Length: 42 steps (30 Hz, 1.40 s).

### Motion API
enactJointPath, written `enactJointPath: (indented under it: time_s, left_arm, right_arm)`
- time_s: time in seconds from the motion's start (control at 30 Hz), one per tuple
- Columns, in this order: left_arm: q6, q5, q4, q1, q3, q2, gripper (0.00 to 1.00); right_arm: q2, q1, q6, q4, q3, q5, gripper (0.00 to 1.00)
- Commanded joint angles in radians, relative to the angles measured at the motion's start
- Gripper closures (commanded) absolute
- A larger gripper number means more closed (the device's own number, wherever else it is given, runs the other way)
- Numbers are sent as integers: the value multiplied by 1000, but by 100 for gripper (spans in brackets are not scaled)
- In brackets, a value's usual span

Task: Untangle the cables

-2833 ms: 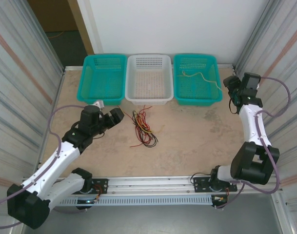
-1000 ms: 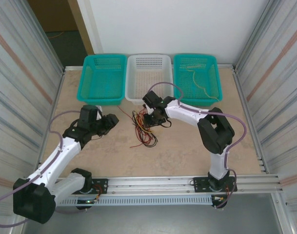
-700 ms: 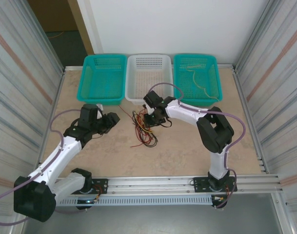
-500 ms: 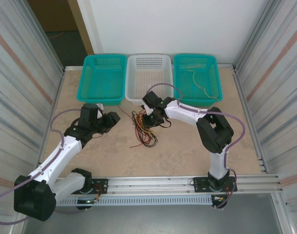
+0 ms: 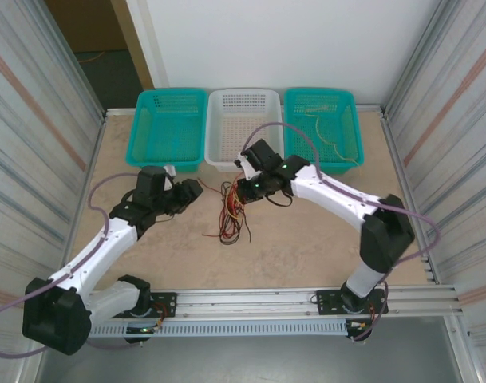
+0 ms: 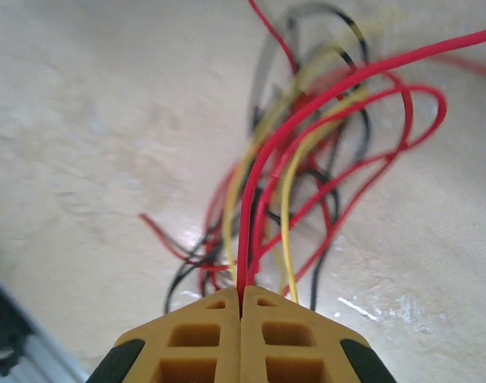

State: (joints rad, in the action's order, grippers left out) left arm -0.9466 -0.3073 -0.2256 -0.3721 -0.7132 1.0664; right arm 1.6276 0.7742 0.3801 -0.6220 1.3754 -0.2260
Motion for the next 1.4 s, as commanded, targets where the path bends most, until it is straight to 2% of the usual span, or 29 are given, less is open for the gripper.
enactJointPath:
  time_s: [0.0, 0.2, 0.4, 0.57, 0.77, 1.0, 1.17, 1.37]
  left_arm:
    - [8, -6, 37, -24, -47, 10, 48]
    - [27, -20, 28, -23, -84, 9, 48]
    - [-1, -68, 174, -48, -51, -46, 43]
    - [51, -87, 242, -87, -52, -61, 37]
    - [74, -80, 282, -127, -74, 18, 37]
    - [58, -47, 342, -191, -72, 112, 38]
    - [81, -20, 270, -208, -91, 138, 42]
    - [101, -11, 216, -195, -91, 54, 40]
  right_arm:
    - [-71, 10, -6, -12, 50, -26, 100]
    - [-139, 8, 27, 3, 125, -33, 100]
    - [-206, -10, 69, 56, 152, -43, 100]
    - [-256, -39, 133, 146, 143, -101, 100]
    - [-308, -90, 234, 284, 109, -185, 100]
    - [-332, -193, 331, 397, 112, -322, 100]
    - [-355, -249, 379, 476, 90, -367, 100]
    - [-374, -289, 388, 490, 86, -405, 100]
